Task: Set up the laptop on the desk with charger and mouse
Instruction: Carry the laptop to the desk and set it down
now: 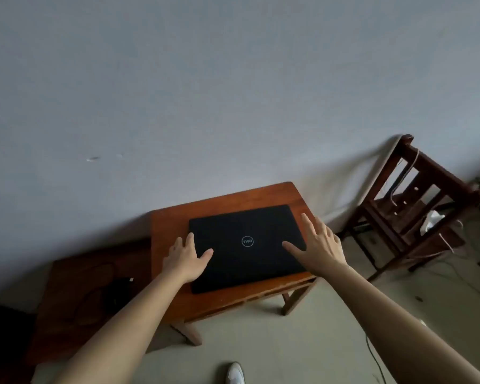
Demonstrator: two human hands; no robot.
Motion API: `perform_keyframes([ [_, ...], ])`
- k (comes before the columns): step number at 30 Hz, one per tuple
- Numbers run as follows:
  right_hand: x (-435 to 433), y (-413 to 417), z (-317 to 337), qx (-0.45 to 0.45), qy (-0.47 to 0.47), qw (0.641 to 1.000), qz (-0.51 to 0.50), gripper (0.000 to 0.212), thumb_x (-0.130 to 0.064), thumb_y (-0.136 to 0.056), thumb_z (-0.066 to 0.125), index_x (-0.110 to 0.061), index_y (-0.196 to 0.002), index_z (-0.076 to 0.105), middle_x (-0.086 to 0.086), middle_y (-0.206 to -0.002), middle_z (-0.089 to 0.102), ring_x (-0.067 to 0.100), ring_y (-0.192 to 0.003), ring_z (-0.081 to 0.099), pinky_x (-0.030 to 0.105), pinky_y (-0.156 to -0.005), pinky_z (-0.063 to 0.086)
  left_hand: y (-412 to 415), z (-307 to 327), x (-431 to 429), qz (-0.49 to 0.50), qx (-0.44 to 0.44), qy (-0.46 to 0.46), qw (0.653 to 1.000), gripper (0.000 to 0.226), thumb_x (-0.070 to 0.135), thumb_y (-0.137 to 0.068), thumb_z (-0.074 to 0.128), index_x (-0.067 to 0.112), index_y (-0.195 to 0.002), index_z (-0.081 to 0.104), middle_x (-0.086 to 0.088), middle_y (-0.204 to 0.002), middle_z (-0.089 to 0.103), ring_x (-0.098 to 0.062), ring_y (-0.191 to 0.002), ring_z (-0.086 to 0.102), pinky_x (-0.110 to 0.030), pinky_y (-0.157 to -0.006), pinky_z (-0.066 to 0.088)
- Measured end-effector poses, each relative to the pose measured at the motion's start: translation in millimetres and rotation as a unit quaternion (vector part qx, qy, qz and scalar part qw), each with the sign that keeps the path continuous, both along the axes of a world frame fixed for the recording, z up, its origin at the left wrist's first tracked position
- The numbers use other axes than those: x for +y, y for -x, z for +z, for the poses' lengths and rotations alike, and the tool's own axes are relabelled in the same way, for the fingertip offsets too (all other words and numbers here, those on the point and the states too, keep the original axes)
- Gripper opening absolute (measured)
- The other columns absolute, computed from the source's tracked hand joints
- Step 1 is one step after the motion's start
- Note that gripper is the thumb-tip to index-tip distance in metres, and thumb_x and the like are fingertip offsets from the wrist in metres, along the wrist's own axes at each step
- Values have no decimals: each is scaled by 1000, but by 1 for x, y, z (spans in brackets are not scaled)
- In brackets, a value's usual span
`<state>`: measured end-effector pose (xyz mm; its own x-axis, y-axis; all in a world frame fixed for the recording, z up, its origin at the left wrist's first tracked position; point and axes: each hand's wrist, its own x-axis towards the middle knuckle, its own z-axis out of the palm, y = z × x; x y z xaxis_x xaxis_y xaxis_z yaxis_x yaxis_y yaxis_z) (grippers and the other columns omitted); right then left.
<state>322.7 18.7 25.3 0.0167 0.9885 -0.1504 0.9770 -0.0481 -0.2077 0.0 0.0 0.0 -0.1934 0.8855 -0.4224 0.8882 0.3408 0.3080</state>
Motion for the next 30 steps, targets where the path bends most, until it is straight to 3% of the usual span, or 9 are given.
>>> perform_keyframes([
  [8,49,-2,-50,5,127,991,-52,107,-89,-77,43,-34,-158,-1,12,-166,14,37,-150,20,56,-118,26,4,-55,38,115,-90,100,984,101,76,-85,47,21,-157,3,-13,-162,16,-36,-146,24,-52,-115,30],
  [13,86,-2,-77,37,189,979,-73,114,-88,-74,52,-33,-158,-3,10,-166,16,36,-149,24,58,-117,30,-8,-76,58,233,-124,91,960,108,74,-81,56,18,-156,1,-12,-160,22,-35,-144,28,-51,-113,34],
  [19,122,-1,-109,114,263,943,-166,143,-92,-53,66,-27,-158,-7,13,-158,26,37,-144,30,53,-110,37,-36,-92,79,329,-98,120,932,122,78,-69,65,22,-156,0,-14,-160,16,-37,-146,19,-57,-113,31],
  [22,138,2,-119,124,268,932,-211,143,-94,-47,66,-23,-157,9,15,-153,29,36,-141,31,52,-108,38,-46,-97,91,361,-66,120,922,129,80,-62,70,22,-155,2,-15,-160,13,-37,-146,16,-60,-113,29],
  [25,152,0,-124,173,281,901,-280,132,-90,-46,71,-19,-148,28,14,-147,36,37,-136,36,53,-106,41,-45,-104,100,445,-85,84,888,122,77,-59,74,23,-152,16,-12,-156,20,-37,-143,20,-62,-111,29],
  [30,167,-11,-127,274,313,835,-361,119,-82,-48,77,-28,-145,34,9,-143,37,37,-131,40,59,-104,44,-21,-110,114,564,-205,85,795,104,76,-63,71,27,-146,34,-8,-153,29,-36,-138,31,-58,-109,34],
])
